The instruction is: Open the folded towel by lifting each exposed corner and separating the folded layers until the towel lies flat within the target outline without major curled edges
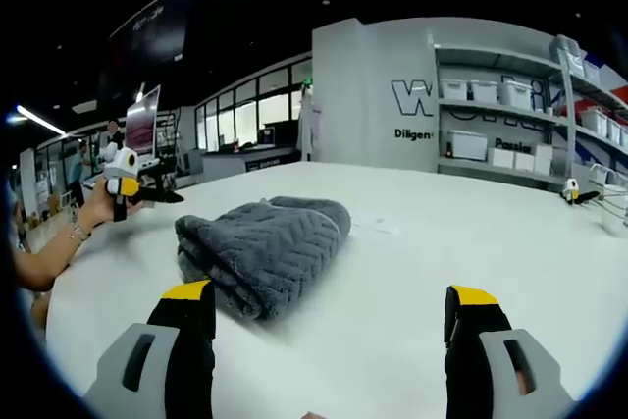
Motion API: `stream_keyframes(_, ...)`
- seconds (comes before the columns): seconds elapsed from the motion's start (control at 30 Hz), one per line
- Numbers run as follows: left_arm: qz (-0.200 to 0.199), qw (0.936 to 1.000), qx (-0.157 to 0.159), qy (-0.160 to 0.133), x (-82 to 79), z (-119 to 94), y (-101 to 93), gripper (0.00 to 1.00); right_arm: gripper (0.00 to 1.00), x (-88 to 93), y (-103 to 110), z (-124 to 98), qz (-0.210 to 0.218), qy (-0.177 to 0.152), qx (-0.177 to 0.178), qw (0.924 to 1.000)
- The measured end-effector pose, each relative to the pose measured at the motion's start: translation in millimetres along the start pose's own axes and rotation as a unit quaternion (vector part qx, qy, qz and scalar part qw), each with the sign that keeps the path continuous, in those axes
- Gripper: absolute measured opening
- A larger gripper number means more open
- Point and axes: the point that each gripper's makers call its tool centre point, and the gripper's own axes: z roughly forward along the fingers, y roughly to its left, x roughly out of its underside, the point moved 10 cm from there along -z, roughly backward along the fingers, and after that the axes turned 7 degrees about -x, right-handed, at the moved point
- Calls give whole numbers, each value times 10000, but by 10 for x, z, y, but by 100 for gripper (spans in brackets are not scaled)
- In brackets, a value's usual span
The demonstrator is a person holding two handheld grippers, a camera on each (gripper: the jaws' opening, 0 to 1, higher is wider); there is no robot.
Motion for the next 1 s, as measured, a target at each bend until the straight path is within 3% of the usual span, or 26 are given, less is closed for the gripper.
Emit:
stream_keyframes(0.57,-62,9999,85,21,20,3,-40,98,99,25,-14,16,-89,186,33,9998)
stream_keyframes(1.0,-31,9999,63,135,62,40,-28,98,99,3,9,-17,-115,93,50,9999)
